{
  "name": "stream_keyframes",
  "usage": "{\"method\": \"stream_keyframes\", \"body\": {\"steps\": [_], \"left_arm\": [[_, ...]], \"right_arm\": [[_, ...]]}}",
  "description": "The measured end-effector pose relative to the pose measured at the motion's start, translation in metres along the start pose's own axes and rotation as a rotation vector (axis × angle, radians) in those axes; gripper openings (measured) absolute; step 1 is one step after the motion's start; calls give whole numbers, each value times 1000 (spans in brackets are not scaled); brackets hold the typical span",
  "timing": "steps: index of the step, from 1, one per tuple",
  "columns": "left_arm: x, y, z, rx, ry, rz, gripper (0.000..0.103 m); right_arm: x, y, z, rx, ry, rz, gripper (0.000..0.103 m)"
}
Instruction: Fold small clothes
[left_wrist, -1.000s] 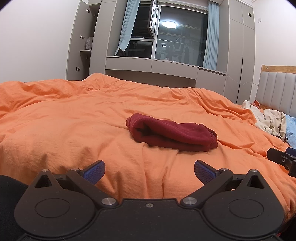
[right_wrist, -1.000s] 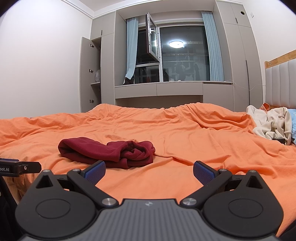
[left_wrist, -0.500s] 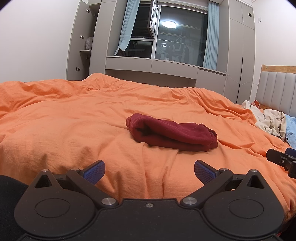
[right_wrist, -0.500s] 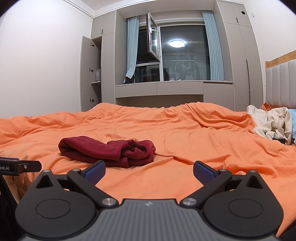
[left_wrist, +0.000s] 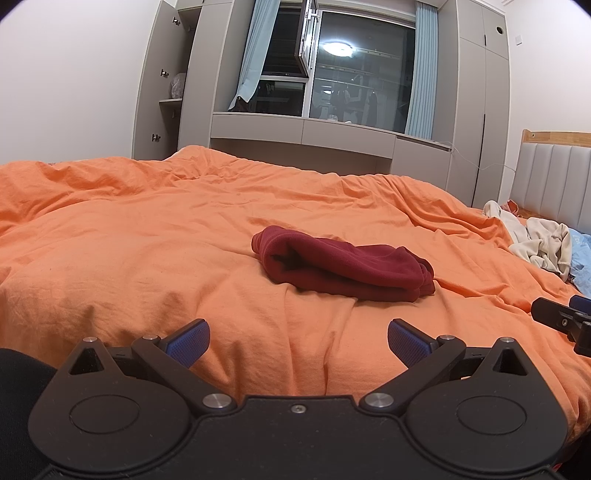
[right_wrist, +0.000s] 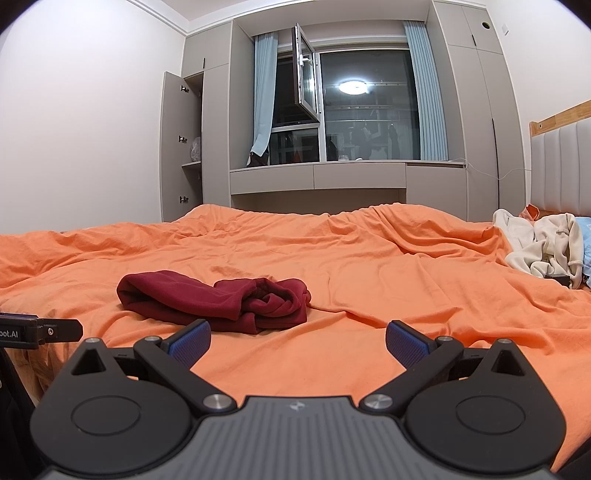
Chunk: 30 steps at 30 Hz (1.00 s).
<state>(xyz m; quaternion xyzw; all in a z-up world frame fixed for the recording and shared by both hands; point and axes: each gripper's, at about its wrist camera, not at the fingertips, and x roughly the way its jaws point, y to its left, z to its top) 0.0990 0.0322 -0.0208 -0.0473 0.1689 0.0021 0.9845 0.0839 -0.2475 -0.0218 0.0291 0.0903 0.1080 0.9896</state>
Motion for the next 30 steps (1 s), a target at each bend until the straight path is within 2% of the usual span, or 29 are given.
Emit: {"method": "stream_keyframes", "body": {"steps": [17,20,24,30], "left_arm": [[0,0,0,1,0,2,102],[1,-2,0,15,6,45,102],[-3,-12,-2,86,-44,132,102],[-6,-12,-2,76,-49,132,102]], "right_arm": [[0,1,0,-1,1,0,103],[0,1,0,-1,2,0,103],[0,2,0,-1,1,0,103],[0,2,0,0,2,0,103]]}}
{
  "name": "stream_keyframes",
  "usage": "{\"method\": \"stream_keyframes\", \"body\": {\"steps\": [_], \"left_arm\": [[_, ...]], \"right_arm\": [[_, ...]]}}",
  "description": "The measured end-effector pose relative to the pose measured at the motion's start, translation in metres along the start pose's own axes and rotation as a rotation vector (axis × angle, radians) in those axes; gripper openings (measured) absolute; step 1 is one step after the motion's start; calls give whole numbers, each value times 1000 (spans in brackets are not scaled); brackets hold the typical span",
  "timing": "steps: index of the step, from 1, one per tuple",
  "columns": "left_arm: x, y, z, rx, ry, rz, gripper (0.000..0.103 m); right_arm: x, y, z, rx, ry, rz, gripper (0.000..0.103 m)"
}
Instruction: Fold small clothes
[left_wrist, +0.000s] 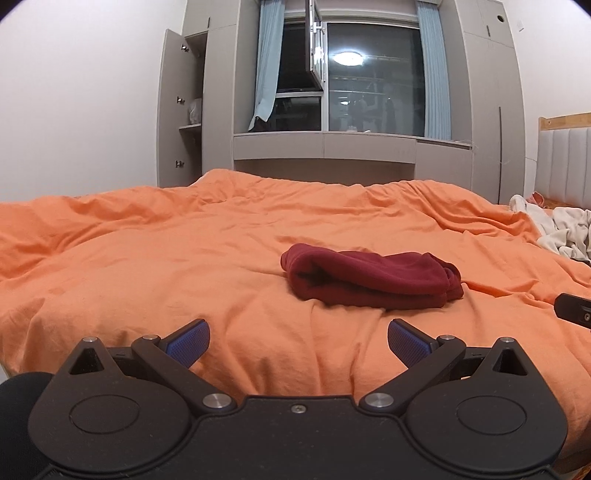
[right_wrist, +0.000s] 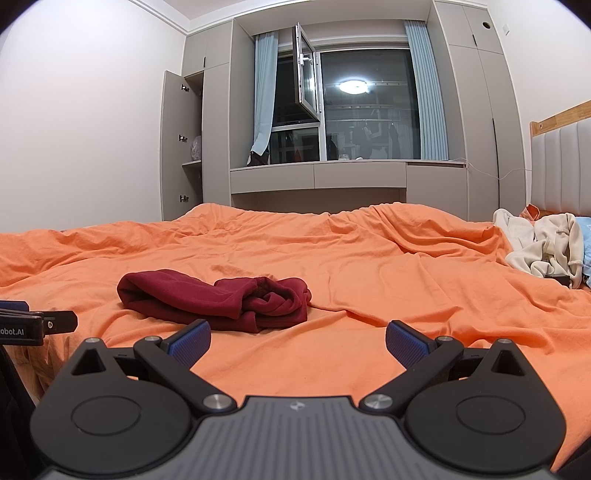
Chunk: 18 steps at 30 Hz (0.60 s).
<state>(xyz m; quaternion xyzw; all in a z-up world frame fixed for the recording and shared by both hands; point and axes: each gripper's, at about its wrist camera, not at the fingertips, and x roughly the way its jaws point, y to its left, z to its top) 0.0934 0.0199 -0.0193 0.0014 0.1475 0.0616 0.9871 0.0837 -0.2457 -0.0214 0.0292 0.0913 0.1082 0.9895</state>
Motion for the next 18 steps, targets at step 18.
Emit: {"method": "stream_keyframes", "body": {"steps": [18], "left_arm": [[0,0,0,-14,8,19,102]], "right_arm": [[-1,2,-7,-7,4,1,103]]}}
